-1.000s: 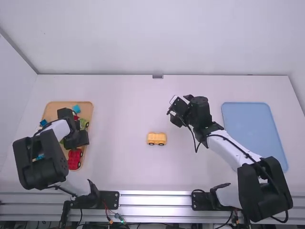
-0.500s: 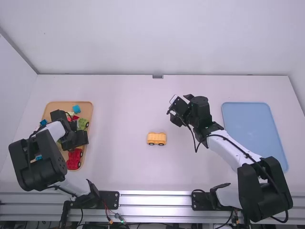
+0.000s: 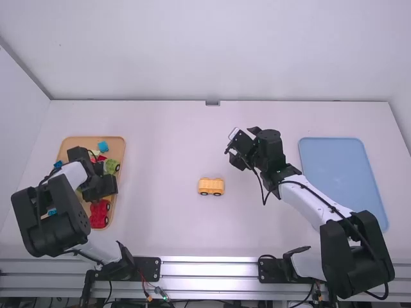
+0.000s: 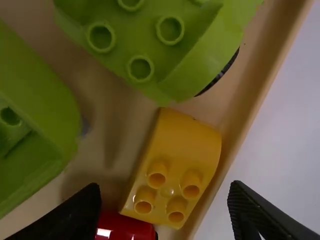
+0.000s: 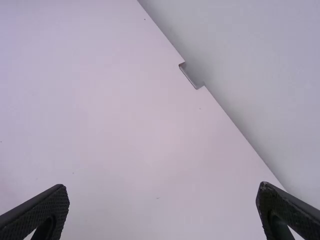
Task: Assemble lego blocks to make yellow taxi
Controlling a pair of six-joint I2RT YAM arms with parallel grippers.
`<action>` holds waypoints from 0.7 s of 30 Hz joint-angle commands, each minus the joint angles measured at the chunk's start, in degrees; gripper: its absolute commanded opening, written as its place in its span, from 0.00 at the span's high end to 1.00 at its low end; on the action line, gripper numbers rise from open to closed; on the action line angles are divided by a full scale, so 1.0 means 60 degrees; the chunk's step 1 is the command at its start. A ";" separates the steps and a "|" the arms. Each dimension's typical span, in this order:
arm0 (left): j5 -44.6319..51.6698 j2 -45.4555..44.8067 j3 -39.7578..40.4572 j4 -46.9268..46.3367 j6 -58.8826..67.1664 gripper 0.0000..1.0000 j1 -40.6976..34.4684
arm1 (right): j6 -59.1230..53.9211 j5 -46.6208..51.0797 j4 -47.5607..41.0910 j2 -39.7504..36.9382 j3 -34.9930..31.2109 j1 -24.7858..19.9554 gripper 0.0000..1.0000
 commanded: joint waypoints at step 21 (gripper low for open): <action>-0.0699 0.0091 0.0138 -0.0259 -0.0277 0.48 0.0047 | 0.0062 0.0018 0.0011 -0.0157 0.0189 -0.0007 0.01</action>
